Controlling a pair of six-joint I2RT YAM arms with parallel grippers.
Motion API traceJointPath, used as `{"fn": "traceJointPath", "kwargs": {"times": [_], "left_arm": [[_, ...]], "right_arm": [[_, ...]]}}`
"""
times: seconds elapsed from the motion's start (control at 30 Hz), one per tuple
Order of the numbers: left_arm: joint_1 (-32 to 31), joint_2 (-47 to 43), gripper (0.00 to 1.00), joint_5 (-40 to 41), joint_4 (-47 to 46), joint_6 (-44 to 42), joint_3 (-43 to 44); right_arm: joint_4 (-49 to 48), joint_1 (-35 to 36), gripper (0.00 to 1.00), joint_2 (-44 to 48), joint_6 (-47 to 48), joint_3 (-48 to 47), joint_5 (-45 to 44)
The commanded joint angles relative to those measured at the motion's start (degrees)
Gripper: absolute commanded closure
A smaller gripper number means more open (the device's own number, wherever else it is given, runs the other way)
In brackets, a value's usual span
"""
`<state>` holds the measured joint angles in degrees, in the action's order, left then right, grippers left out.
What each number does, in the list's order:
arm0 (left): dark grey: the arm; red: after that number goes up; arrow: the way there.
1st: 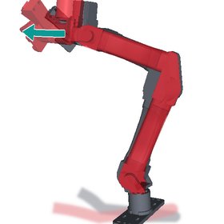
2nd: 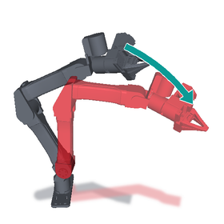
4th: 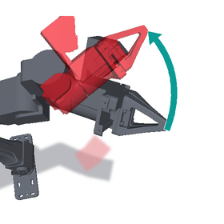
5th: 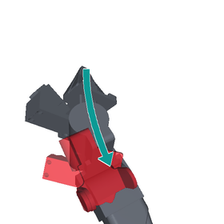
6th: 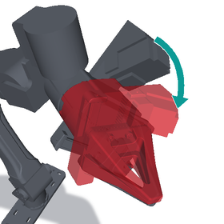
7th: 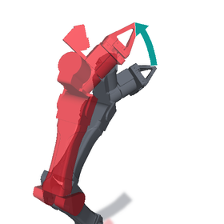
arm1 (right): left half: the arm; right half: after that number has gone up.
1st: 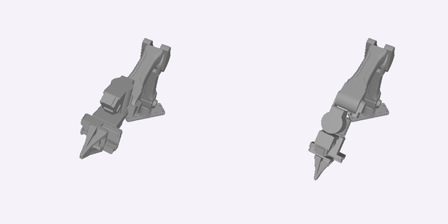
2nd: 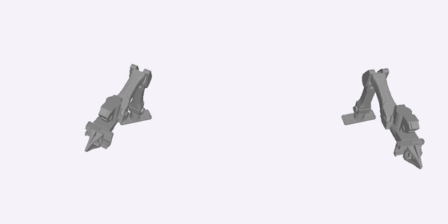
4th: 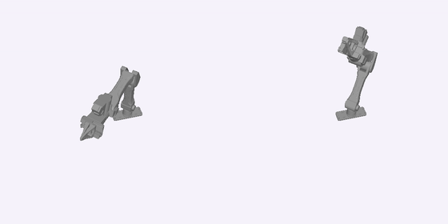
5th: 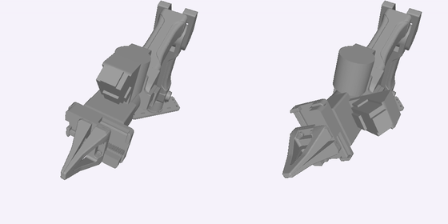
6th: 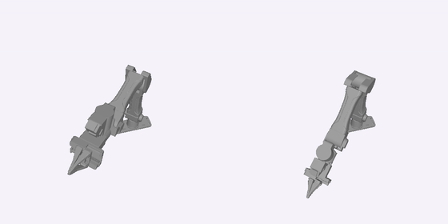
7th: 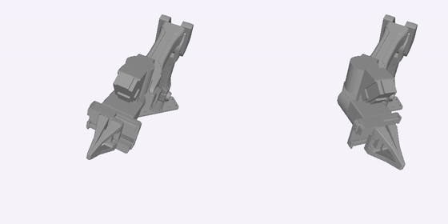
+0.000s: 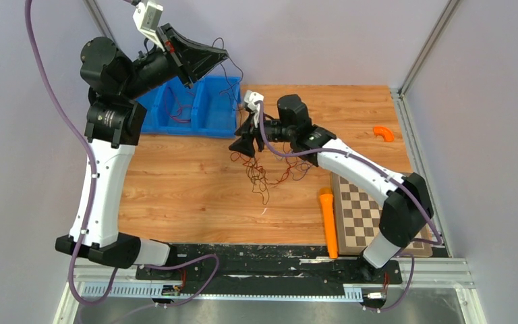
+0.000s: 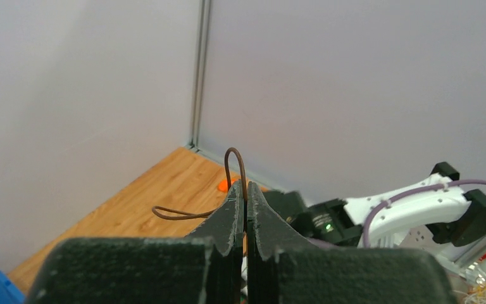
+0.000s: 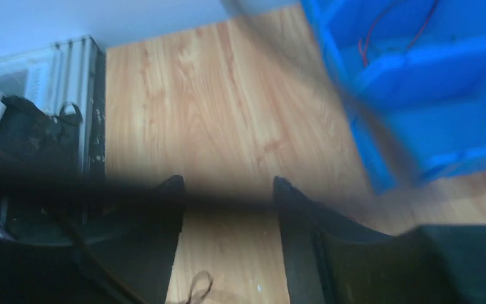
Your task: Untangle the cables
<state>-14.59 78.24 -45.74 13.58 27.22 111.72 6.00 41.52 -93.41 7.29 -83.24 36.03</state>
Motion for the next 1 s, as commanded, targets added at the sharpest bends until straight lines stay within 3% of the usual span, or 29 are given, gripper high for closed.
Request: {"fn": "traceJointPath", "kwargs": {"times": [0.0, 0.23, 0.43, 0.7, 0.73, 0.83, 0.97], "left_arm": [[0.42, 0.31, 1.0, 0.15, -4.49, 2.37, 4.02], [3.96, 2.79, 1.0, 3.63, -6.54, 3.51, 14.09], [5.7, 4.53, 1.0, 9.2, -6.05, 1.59, 21.45], [7.15, 3.99, 1.0, 15.1, -5.03, -0.89, 21.63], [7.19, 3.92, 1.0, 15.3, -5.12, -0.92, 21.77], [7.21, 3.86, 1.0, 15.73, -5.15, -1.67, 21.87], [7.4, 3.54, 1.0, 19.7, -4.58, -5.31, 22.81]], "right_arm": [[-12.71, -0.38, 0.51, -2.94, -2.3, 10.6, -2.66], [-13.84, -0.93, 0.64, -8.53, -2.01, 21.69, -2.16], [-8.56, -2.97, 0.66, -12.74, -2.02, 23.14, -0.47], [-2.1, -5.08, 0.62, -12.71, -0.69, 24.97, 1.5], [-1.58, -5.19, 0.64, -12.64, -0.29, 25.2, 1.63], [-0.16, -5.7, 0.91, -12.5, 0.62, 25.3, 2.22], [3.38, -7.33, 0.96, -13.49, 0.78, 24.65, 2.58]]}}
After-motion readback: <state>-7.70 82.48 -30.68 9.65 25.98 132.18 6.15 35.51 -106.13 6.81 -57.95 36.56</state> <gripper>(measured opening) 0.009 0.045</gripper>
